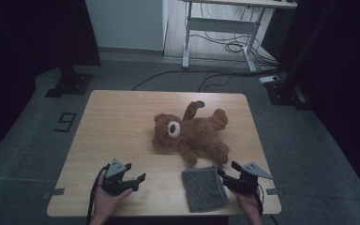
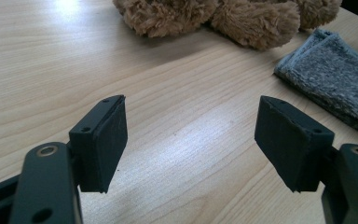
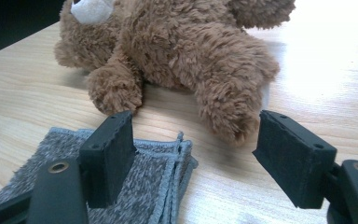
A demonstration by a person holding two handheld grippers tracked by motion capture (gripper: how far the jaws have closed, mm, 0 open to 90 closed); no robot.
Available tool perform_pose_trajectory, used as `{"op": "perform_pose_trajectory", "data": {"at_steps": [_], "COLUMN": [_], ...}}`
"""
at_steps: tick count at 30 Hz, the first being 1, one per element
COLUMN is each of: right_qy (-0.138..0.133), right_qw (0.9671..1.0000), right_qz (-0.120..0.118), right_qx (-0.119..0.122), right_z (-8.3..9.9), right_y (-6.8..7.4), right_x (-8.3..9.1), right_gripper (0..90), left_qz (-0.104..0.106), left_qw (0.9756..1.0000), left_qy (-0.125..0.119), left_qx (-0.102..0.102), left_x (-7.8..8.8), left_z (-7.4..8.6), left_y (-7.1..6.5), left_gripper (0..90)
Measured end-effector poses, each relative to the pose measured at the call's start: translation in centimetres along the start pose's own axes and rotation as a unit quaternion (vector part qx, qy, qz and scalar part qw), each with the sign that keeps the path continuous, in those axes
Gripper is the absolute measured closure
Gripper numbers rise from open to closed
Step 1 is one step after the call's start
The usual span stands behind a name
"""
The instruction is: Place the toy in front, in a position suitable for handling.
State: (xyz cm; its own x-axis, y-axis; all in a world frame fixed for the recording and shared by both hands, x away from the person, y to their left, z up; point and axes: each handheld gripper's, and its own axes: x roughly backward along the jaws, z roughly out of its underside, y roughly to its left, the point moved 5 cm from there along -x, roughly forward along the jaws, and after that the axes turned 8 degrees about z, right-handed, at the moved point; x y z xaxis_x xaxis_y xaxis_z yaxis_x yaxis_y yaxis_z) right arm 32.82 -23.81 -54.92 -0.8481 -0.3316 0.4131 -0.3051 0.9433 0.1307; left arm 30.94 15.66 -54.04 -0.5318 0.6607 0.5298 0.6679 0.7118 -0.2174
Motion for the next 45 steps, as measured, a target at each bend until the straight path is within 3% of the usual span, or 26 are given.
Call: {"op": "perform_pose_trajectory", "data": {"at_steps": [6,11,17,20,21,22,23,24,26,30,32,35,37,39,43,44,45], "right_qy": [-0.007,0.006,0.025,0.028,0.028,0.036,0.036,0.038,0.045,0.052,0.064,0.073,0.083,0.096,0.107,0.115,0.115], "right_qw": [1.0000,1.0000,0.9997,0.9995,0.9995,0.9993,0.9993,0.9992,0.9990,0.9986,0.9979,0.9973,0.9965,0.9954,0.9937,0.9924,0.9924], "right_qz": [0.006,0.000,0.002,0.008,0.008,0.006,0.006,0.008,0.007,0.006,0.009,0.011,0.009,-0.001,-0.029,-0.040,-0.040], "right_qx": [-0.003,0.003,0.004,0.008,0.008,0.004,0.004,0.003,-0.001,-0.005,-0.003,-0.001,-0.001,0.004,0.011,0.017,0.017], "right_z": [-0.1,-1.0,-2.3,-3.1,-3.1,-3.4,-3.4,-3.6,-3.7,-3.7,-3.4,-3.1,-2.8,-2.5,-2.2,-2.0,-2.0], "right_y": [0.1,0.1,-0.4,-0.9,-0.9,-1.1,-1.1,-1.4,-1.7,-2.0,-2.3,-2.5,-2.5,-2.5,-2.3,-2.3,-2.3], "right_x": [-0.1,-0.7,-2.6,-4.1,-4.1,-4.8,-4.8,-5.3,-5.8,-6.6,-7.6,-8.3,-9.0,-9.5,-10.2,-10.4,-10.4], "right_gripper": [29.8,28.3,22.4,19.3,19.3,18.7,18.7,18.5,18.9,18.6,18.1,17.8,18.3,21.3,37.1,47.7,47.7], "left_qz": [-0.002,-0.008,-0.013,-0.011,-0.011,-0.011,-0.011,-0.017,-0.018,-0.012,-0.001,-0.006,0.003,0.008,0.019,0.015,0.015], "left_qw": [0.9998,0.9998,0.9994,0.9997,0.9997,0.9999,0.9999,0.9999,0.9998,0.9997,0.9993,0.9988,0.9984,0.9984,0.9988,0.9991,0.9991], "left_qy": [-0.015,-0.019,-0.031,-0.020,-0.020,-0.011,-0.011,0.002,0.006,0.019,0.032,0.045,0.050,0.050,0.037,0.036,0.036], "left_qx": [-0.010,-0.007,-0.006,0.003,0.003,0.007,0.007,0.002,0.002,0.005,0.020,0.018,0.026,0.025,0.026,0.015,0.015], "left_x": [0.2,0.1,-0.9,-3.2,-3.2,-4.4,-4.4,-5.6,-6.5,-8.2,-9.8,-10.8,-11.5,-12.1,-12.9,-12.9,-12.9], "left_z": [-0.5,-1.2,-3.6,-5.4,-5.4,-6.3,-6.3,-7.0,-7.6,-8.2,-8.3,-8.2,-8.1,-7.9,-7.9,-8.1,-8.1], "left_y": [-0.3,-0.2,0.2,1.1,1.1,1.5,1.5,2.1,2.7,3.7,4.6,5.2,5.5,5.6,5.5,5.4,5.4], "left_gripper": [26.7,26.1,25.4,25.5,25.4,25.2,25.2,25.2,25.2,23.8,22.5,22.6,23.0,30.8,43.6,57.4,61.4]}}
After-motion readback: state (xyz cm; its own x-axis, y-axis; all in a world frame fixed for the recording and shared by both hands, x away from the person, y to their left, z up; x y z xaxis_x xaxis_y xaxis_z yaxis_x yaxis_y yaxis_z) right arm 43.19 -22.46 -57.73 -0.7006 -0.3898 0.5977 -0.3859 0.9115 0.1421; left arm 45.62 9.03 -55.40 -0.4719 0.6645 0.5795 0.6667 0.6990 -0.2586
